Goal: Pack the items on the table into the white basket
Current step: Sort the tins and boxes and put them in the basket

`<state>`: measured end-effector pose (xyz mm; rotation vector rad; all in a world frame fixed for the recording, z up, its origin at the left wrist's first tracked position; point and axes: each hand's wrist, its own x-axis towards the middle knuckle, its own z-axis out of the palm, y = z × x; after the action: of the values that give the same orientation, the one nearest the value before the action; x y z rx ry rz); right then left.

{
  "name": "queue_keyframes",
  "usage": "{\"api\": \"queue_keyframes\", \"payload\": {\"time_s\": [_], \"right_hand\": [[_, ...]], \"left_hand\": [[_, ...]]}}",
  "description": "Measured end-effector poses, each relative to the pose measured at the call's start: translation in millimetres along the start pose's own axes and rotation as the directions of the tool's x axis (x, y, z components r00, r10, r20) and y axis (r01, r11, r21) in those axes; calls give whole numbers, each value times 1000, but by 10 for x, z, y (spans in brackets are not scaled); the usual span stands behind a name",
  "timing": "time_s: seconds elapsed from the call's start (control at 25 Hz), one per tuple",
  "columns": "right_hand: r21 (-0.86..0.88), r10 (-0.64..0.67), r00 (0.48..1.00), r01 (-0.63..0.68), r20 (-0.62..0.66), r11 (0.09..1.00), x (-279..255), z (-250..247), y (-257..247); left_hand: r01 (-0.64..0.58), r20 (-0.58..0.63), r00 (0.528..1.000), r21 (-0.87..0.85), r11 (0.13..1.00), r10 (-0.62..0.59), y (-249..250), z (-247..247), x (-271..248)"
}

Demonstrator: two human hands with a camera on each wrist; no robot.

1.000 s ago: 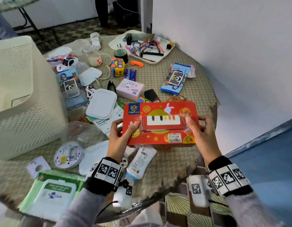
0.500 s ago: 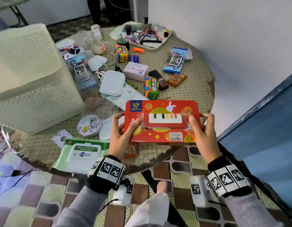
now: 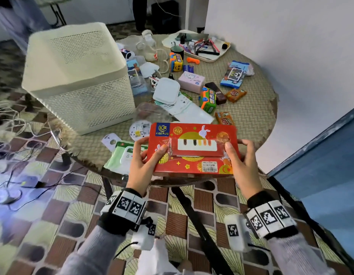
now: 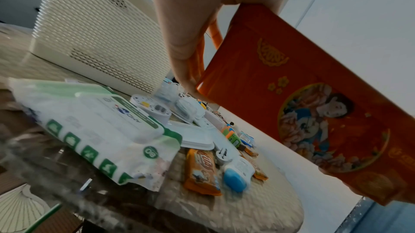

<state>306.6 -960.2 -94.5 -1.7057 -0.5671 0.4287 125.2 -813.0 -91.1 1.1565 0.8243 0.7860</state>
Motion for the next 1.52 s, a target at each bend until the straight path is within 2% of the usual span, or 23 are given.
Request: {"api": "queue_keyframes", "payload": {"time_s": [0.44, 0.64, 0.92, 1.12, 1.52], "right_hand": [[70, -51, 996, 46, 77, 997, -28, 1109, -336], [118, -83, 995, 77, 49, 990, -38, 1775, -621], [153, -94, 995, 97, -27, 983, -2, 2494, -971], [184, -156, 987, 162, -48, 970, 218, 2810, -1245], [151, -292, 956, 290, -9, 945, 1235, 3174, -1729]], "left_hand": [[-85, -95, 992, 9, 996, 86, 402, -1017, 185], [-106, -73, 991, 42, 994, 108, 695, -1619, 467], [-167, -14, 986, 59, 984, 168, 1182, -2198, 851], [-239, -22, 970, 80, 968, 242, 1455, -2363, 1198], [-315, -63, 945, 91, 945, 321, 1902, -2311, 2081]]}}
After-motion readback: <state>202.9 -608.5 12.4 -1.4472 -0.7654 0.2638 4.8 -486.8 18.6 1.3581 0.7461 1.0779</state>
